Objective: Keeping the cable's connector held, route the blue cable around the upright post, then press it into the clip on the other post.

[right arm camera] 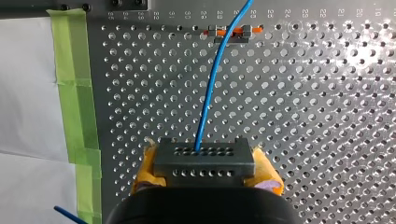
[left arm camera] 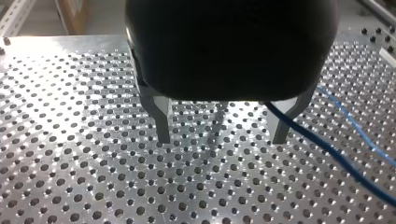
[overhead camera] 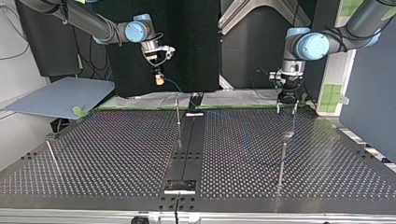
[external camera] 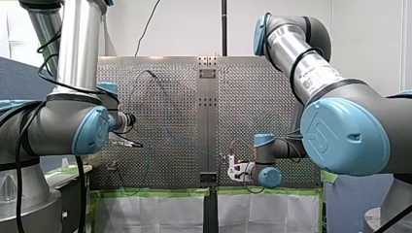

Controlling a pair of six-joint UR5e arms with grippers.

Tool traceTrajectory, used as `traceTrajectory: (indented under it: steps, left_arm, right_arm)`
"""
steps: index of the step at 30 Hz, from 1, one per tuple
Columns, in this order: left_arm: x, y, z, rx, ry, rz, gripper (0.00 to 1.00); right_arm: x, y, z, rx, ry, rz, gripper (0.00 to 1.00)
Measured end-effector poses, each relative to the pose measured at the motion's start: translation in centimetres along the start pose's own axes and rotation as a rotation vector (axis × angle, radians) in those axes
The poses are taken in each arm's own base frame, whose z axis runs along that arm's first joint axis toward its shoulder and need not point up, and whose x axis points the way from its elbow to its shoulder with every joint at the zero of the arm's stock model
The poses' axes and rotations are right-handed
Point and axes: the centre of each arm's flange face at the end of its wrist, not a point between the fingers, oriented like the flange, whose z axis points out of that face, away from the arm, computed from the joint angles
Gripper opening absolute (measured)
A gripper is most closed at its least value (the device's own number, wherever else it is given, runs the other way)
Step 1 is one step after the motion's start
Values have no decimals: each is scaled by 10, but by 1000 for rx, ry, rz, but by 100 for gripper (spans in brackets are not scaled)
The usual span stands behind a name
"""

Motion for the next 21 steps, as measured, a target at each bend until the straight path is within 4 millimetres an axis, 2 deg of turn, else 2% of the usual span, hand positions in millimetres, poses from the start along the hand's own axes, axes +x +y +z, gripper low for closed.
traceTrajectory:
  steps: [11, 21]
  left_arm:
    - [3, 4, -9, 48, -8, -93, 100]
    - [6, 16, -24, -31, -20, -58, 100]
  right_arm:
    - [0, 0, 0, 1, 0, 0, 0]
    - [0, -1, 0, 1, 1, 0, 0]
